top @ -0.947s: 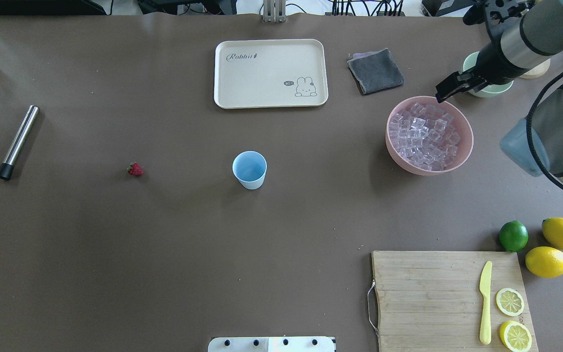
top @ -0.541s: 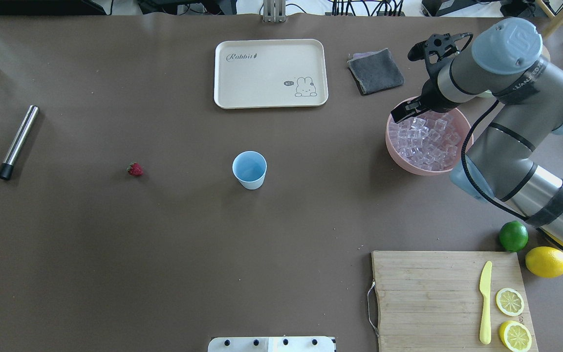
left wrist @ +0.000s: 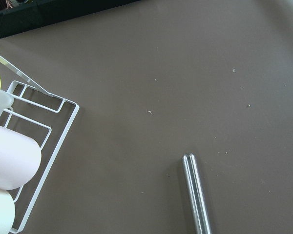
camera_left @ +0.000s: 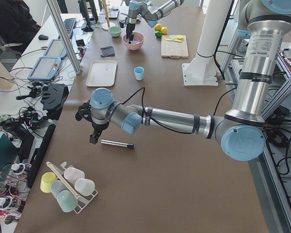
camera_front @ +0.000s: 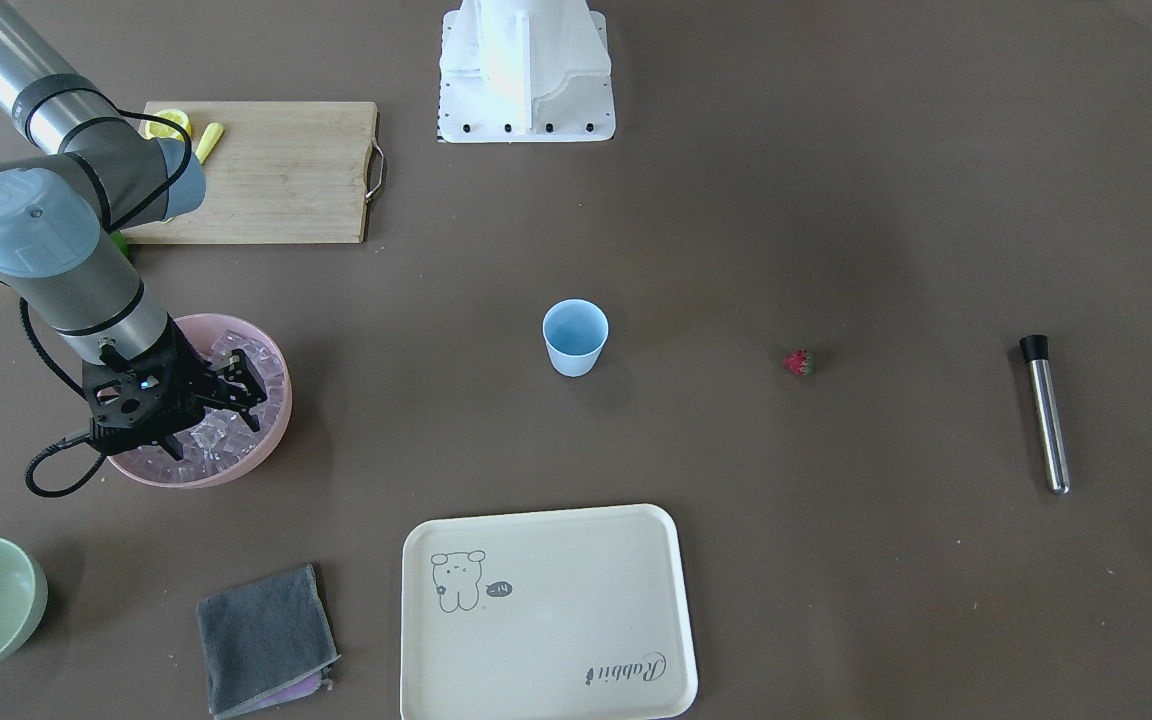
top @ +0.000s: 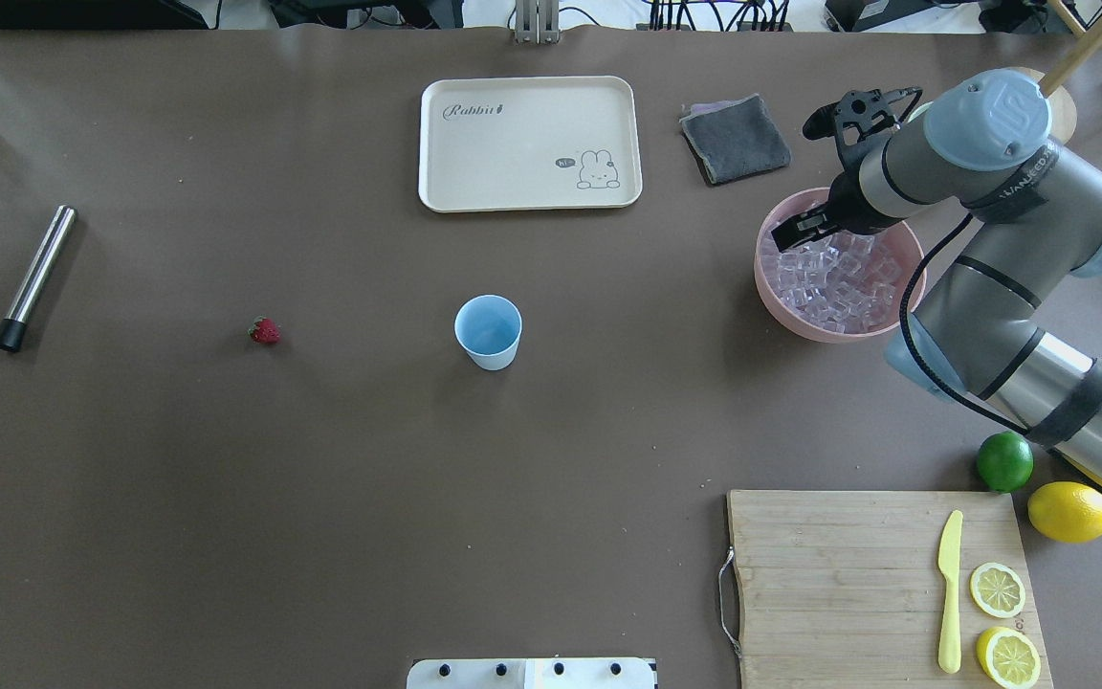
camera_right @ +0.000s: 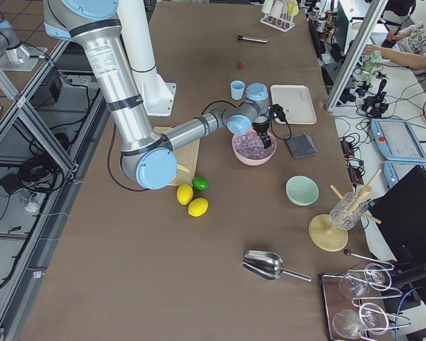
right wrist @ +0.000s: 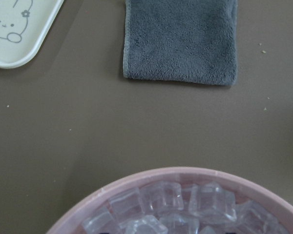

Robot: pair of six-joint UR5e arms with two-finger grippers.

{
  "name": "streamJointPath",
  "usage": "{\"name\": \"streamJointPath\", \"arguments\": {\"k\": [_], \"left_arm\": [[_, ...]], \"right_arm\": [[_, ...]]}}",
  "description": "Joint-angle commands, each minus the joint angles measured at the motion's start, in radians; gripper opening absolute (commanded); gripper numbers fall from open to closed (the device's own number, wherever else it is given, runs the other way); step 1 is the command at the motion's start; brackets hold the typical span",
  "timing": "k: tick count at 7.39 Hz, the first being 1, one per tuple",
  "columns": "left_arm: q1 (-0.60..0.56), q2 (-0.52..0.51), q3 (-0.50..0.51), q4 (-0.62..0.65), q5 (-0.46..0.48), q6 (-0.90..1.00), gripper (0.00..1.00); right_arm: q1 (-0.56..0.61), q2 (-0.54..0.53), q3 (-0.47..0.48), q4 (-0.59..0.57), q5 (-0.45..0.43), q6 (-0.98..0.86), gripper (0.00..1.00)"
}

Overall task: Mash ice and strawberries in cup
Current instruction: 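Move the right gripper over the pink bowl of ice cubes, then lower the right gripper into the ice and grasp an ice cube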

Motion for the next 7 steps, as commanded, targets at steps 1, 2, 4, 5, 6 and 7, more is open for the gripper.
{"name": "streamJointPath", "arguments": {"k": [1, 2, 4, 5, 6, 7], "left_arm": [[0.006, -0.001, 0.004, -0.004, 0.0, 0.0, 0.97], [0.008, 0.0, 0.006, -0.016, 0.0, -0.002, 0.97], [0.008, 0.002, 0.006, -0.016, 0.0, -0.002, 0.97], [0.008, 0.002, 0.006, -0.016, 0.0, -0.002, 0.97], [0.008, 0.002, 0.006, -0.016, 0.0, -0.002, 0.97], [0.008, 0.002, 0.004, -0.016, 0.0, -0.002, 0.97]], "right_arm": [[0.002, -0.014, 0.014, 0.001, 0.02, 0.032, 0.76], [0.011, -0.017, 0.03, 0.001, 0.035, 0.032, 0.76], [0.012, -0.046, 0.039, 0.002, 0.042, 0.033, 0.75], [0.01, -0.049, 0.031, 0.004, 0.037, 0.033, 0.75], [0.01, -0.061, 0.04, 0.004, 0.039, 0.033, 0.75], [0.007, -0.062, 0.039, 0.004, 0.037, 0.035, 0.72]]}}
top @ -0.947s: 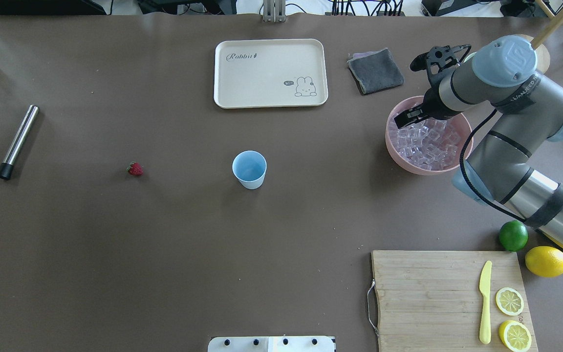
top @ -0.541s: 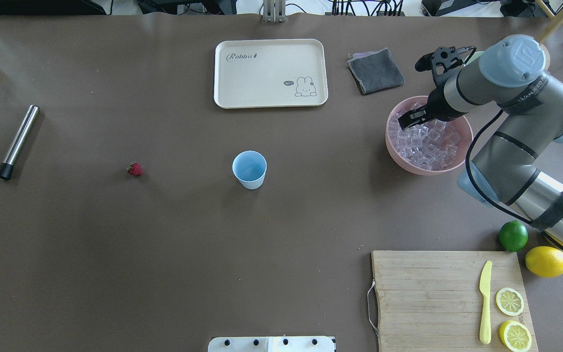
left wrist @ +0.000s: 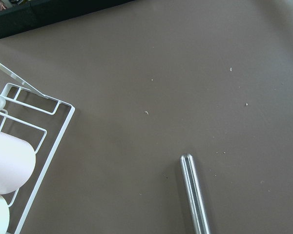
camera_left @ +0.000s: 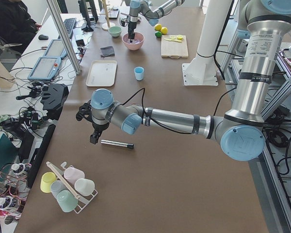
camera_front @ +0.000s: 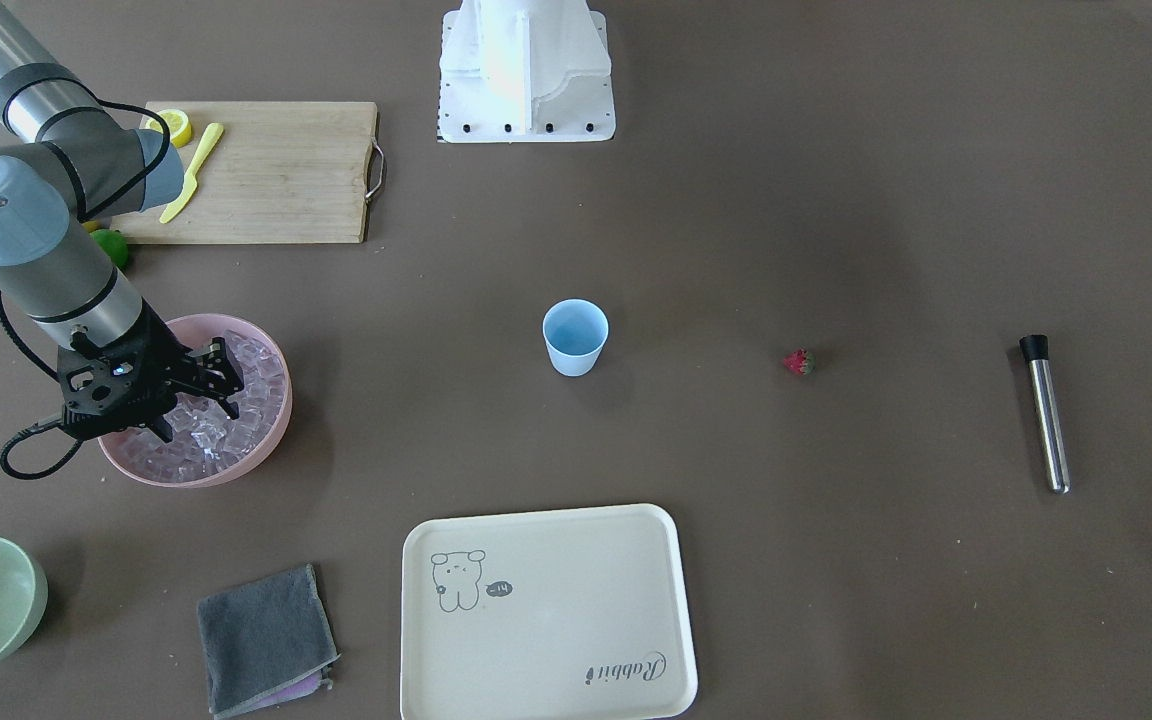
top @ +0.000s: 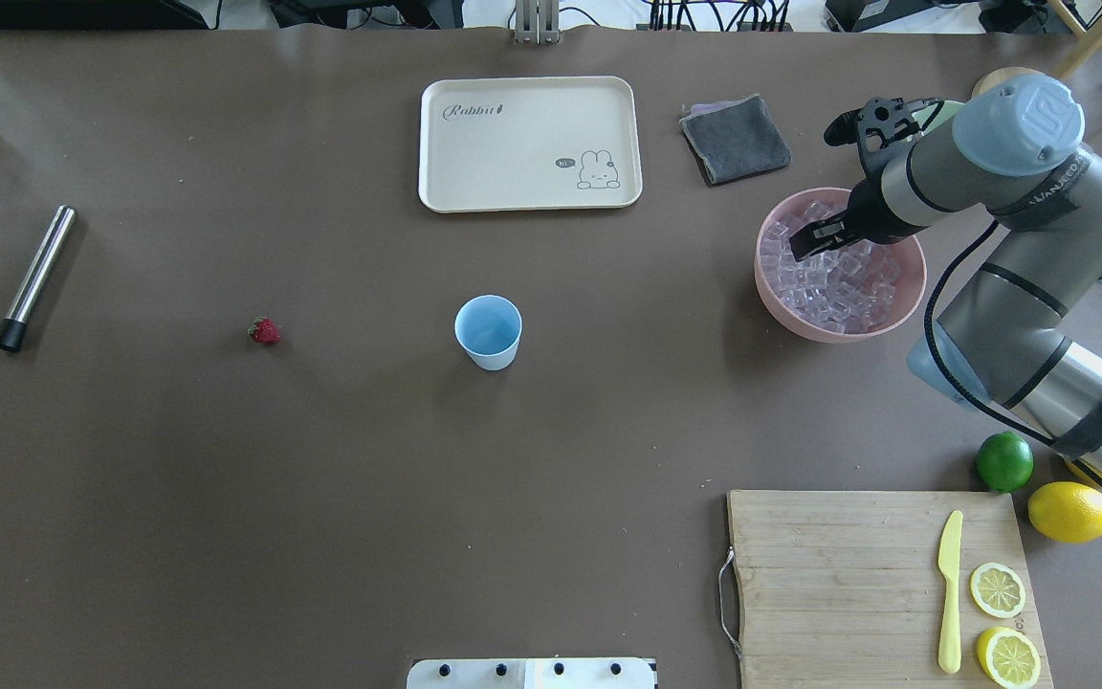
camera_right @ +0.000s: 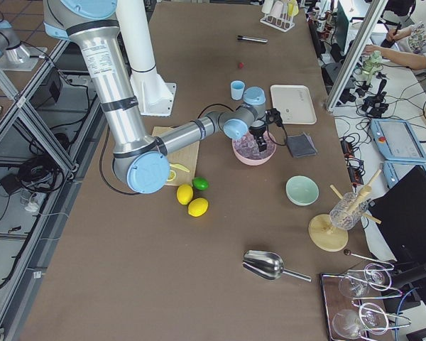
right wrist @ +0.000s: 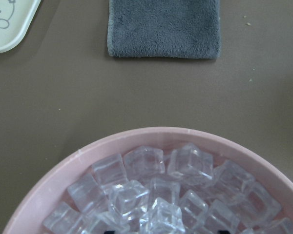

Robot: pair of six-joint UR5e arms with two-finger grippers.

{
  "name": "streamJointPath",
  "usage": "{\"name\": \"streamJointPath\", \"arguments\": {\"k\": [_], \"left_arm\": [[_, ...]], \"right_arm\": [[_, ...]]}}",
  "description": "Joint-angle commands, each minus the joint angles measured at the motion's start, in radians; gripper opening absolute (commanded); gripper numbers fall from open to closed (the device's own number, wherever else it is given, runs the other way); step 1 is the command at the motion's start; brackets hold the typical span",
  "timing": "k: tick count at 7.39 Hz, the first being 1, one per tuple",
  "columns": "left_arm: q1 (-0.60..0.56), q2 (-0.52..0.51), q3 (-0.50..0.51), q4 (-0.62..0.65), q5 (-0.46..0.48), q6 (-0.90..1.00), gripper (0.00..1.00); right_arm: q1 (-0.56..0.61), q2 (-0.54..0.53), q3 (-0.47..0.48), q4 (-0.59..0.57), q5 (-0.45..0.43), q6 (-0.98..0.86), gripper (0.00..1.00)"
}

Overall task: Mash ice and strawberries in cup
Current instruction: 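Lower the right gripper into the ice and grasp an ice cube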

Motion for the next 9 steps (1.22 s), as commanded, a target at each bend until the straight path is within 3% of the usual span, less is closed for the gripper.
{"name": "streamJointPath", "arguments": {"k": [1, 3, 4, 5, 9], "left_arm": [[0.0, 0.002, -0.001, -0.002, 0.0, 0.0, 0.97], [0.0, 0.008, 0.003, -0.022, 0.0, 0.0, 0.97], [0.0, 0.008, 0.003, -0.022, 0.0, 0.0, 0.97], [0.0, 0.008, 0.003, -0.022, 0.0, 0.0, 0.97], [0.0, 0.009, 0.003, -0.022, 0.0, 0.0, 0.97]], "right_arm": [[-0.003, -0.006, 0.001, 0.0, -0.001, 0.001, 0.65], [-0.001, -0.006, 0.007, 0.0, 0.0, 0.007, 0.42], [-0.001, -0.006, 0.012, 0.0, 0.0, 0.007, 0.38], [0.001, -0.007, 0.019, -0.001, 0.003, 0.007, 0.27], [-0.001, -0.015, 0.018, -0.001, -0.003, 0.007, 0.21]]}}
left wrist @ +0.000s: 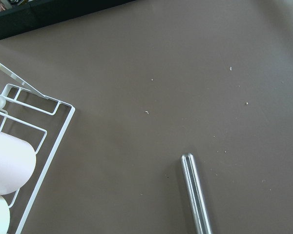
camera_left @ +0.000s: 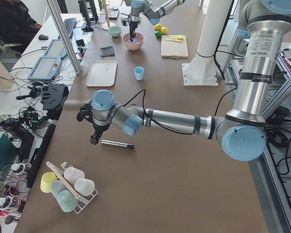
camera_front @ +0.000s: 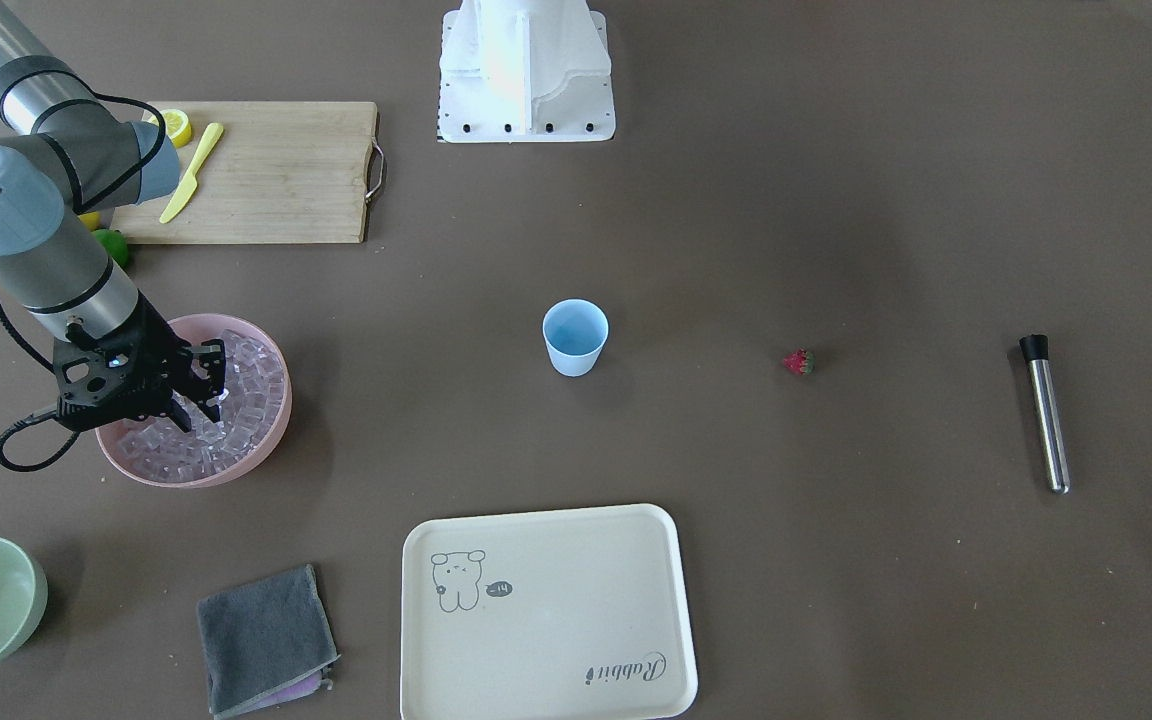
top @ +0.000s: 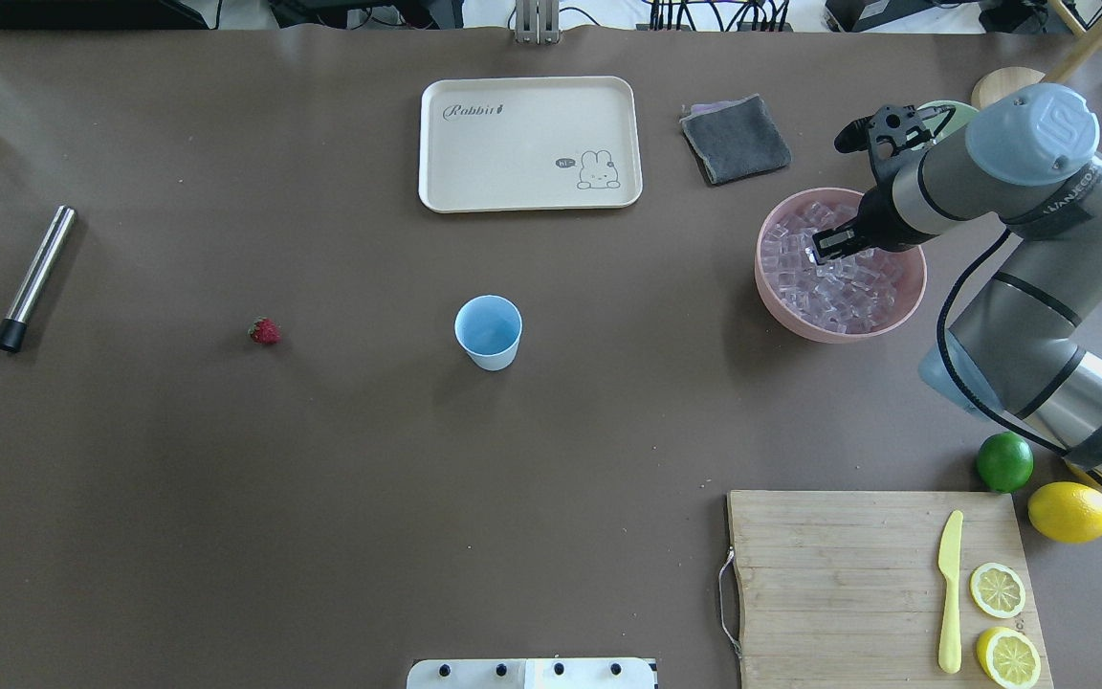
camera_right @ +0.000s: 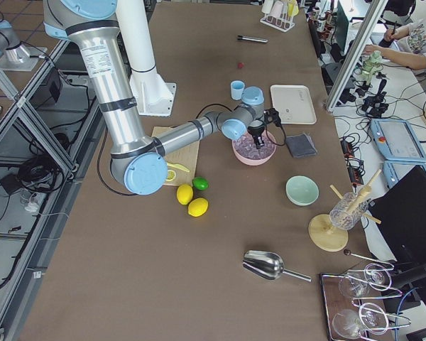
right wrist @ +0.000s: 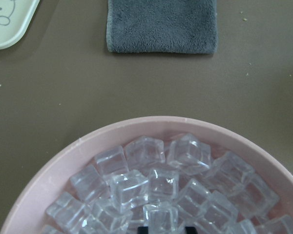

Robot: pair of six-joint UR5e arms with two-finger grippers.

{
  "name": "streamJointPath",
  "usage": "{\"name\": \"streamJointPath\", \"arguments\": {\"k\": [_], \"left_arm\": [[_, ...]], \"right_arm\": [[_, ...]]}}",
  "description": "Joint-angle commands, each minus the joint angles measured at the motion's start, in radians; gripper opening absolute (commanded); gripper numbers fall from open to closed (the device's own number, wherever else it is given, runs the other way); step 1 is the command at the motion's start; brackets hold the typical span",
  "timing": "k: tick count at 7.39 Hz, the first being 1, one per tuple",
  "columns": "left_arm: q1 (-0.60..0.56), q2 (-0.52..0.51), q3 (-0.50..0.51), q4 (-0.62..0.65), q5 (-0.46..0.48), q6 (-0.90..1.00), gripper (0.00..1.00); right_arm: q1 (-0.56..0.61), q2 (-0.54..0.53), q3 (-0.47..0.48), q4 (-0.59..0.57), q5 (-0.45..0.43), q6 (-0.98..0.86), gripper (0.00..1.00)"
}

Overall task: Mash ice and strawberries in cup
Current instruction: 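Lower the right gripper into the ice and grasp an ice cube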

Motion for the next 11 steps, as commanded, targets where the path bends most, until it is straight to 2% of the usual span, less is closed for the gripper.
{"name": "streamJointPath", "arguments": {"k": [1, 2, 3, 5, 8, 9, 10, 11], "left_arm": [[0.0, 0.003, 0.0, 0.0, 0.0, 0.0, 0.97], [0.0, 0.003, 0.0, -0.002, 0.0, 0.0, 0.97], [0.0, 0.003, 0.0, -0.002, 0.0, 0.0, 0.97], [0.0, 0.003, 0.003, -0.002, 0.0, 0.0, 0.97], [0.0, 0.001, 0.005, -0.002, 0.0, 0.0, 0.97], [0.0, 0.0, 0.003, -0.002, 0.0, -0.002, 0.97], [0.0, 0.001, 0.003, -0.002, 0.0, -0.002, 0.97], [0.0, 0.003, 0.003, -0.015, 0.0, -0.003, 0.97]], "right_arm": [[0.0, 0.001, 0.003, 0.0, 0.0, 0.0, 0.12], [-0.002, -0.001, -0.001, 0.001, -0.003, 0.0, 0.03], [-0.002, 0.001, 0.003, 0.0, -0.005, 0.0, 0.0], [-0.002, 0.002, 0.003, 0.0, -0.005, 0.0, 0.0], [0.016, 0.001, 0.066, -0.04, 0.014, 0.002, 0.0], [0.017, 0.019, 0.133, -0.161, 0.014, 0.002, 0.0], [0.014, 0.095, 0.21, -0.334, 0.014, 0.034, 0.0], [-0.024, 0.198, 0.221, -0.442, -0.001, 0.148, 0.0]]}}
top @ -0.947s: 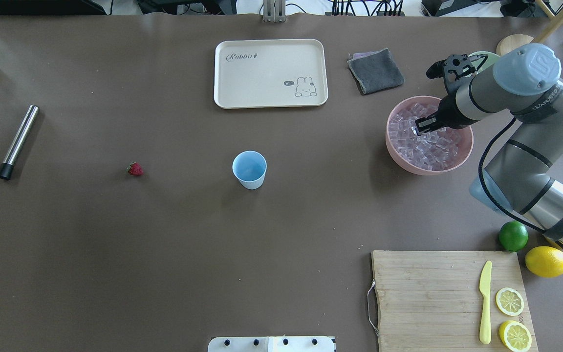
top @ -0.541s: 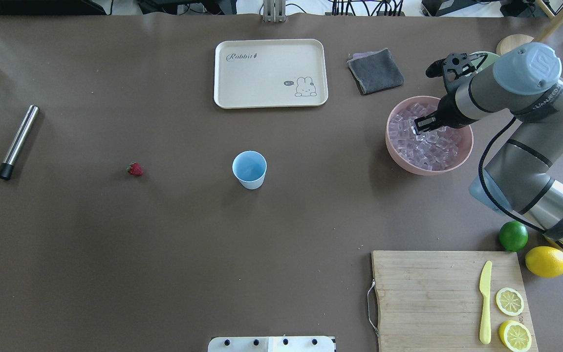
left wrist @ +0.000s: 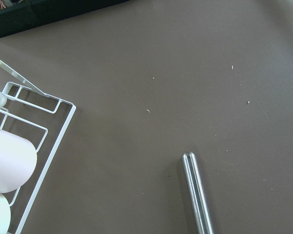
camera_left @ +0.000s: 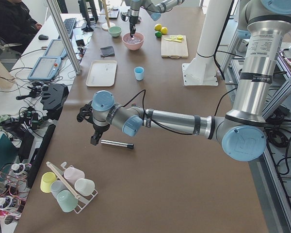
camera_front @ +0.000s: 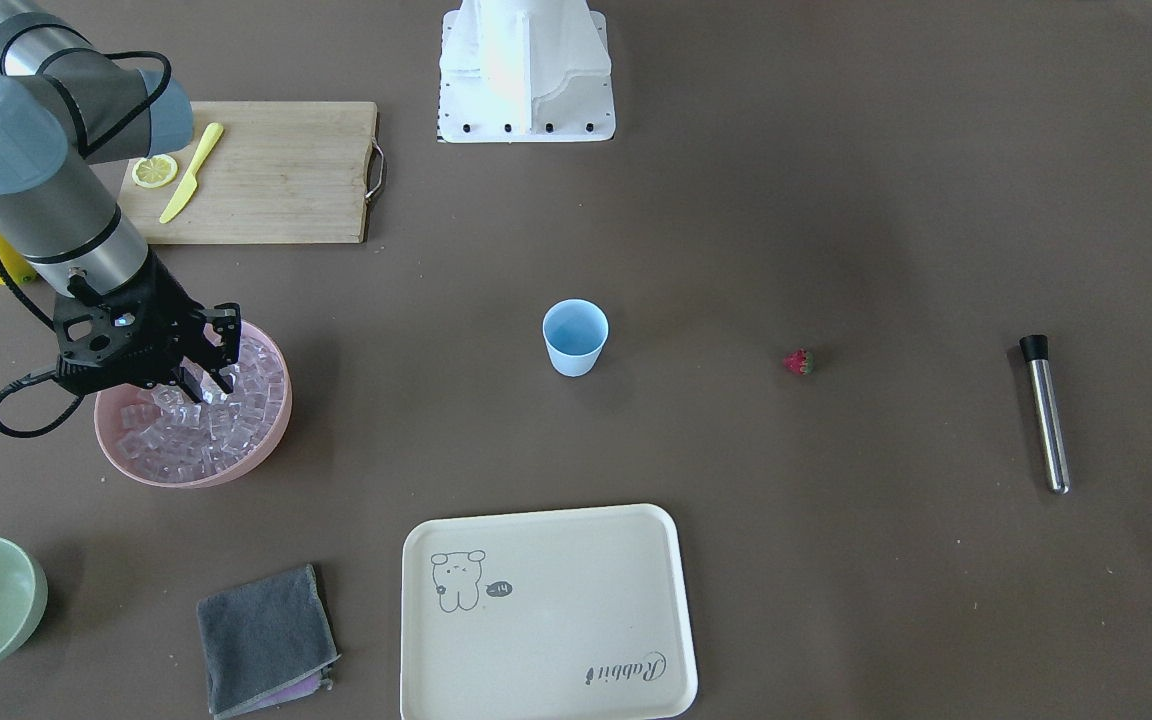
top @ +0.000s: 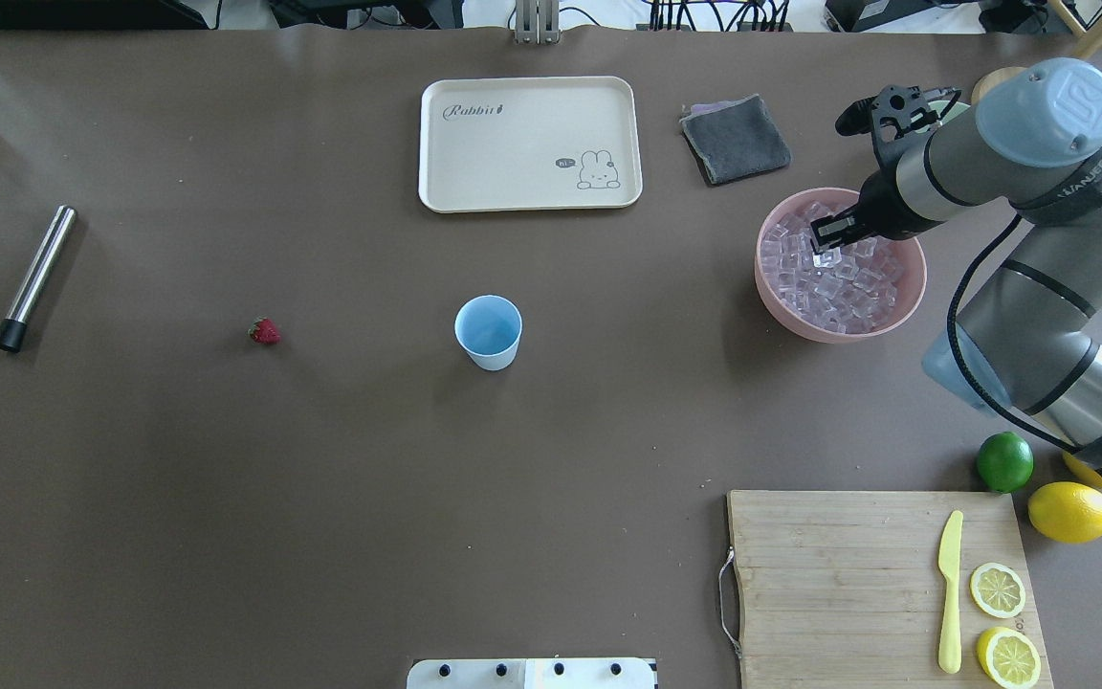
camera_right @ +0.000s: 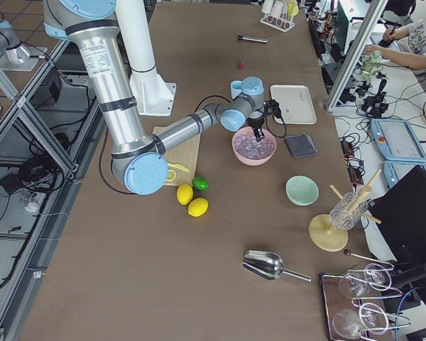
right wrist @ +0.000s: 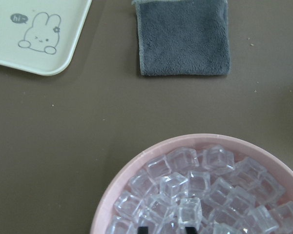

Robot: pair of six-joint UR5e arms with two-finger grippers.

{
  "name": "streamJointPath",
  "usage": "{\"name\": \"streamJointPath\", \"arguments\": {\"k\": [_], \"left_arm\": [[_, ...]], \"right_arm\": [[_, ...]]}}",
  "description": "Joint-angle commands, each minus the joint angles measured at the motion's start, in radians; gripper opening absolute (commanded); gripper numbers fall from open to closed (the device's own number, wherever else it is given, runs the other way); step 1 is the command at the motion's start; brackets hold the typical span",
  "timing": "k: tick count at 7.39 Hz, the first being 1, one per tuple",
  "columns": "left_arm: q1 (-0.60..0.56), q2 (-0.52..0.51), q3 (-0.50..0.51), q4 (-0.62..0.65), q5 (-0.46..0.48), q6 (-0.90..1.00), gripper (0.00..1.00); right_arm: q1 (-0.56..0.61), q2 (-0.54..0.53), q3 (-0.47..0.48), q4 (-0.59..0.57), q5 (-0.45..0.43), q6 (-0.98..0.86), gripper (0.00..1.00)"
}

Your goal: Mash ice and strawberries in cup

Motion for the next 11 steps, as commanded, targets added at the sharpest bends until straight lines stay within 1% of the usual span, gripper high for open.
{"name": "streamJointPath", "arguments": {"k": [1, 2, 3, 4, 5, 6, 7, 11], "left_arm": [[0.0, 0.0, 0.001, -0.011, 0.0, -0.003, 0.97], [0.0, -0.006, 0.012, -0.014, 0.0, -0.001, 0.97], [0.002, -0.009, 0.021, -0.017, 0.0, -0.004, 0.97], [0.0, -0.014, 0.032, -0.017, 0.0, -0.003, 0.97], [0.002, -0.028, 0.049, -0.018, 0.0, -0.003, 0.97], [0.002, -0.029, 0.058, -0.029, 0.0, -0.001, 0.97], [0.002, -0.029, 0.067, -0.032, 0.0, -0.001, 0.97], [0.0, -0.034, 0.073, -0.032, 0.0, -0.001, 0.97]], "right_arm": [[-0.105, 0.223, 0.024, -0.202, -0.069, 0.215, 0.0], [-0.163, 0.325, -0.008, -0.248, -0.12, 0.292, 0.0], [-0.228, 0.427, -0.089, -0.269, -0.183, 0.383, 0.0], [-0.288, 0.535, -0.208, -0.261, -0.275, 0.441, 0.0], [-0.322, 0.603, -0.284, -0.26, -0.289, 0.491, 0.0], [-0.354, 0.622, -0.307, -0.255, -0.338, 0.505, 0.0], [-0.369, 0.614, -0.312, -0.232, -0.351, 0.505, 0.0], [-0.395, 0.605, -0.324, -0.227, -0.383, 0.502, 0.0]]}}
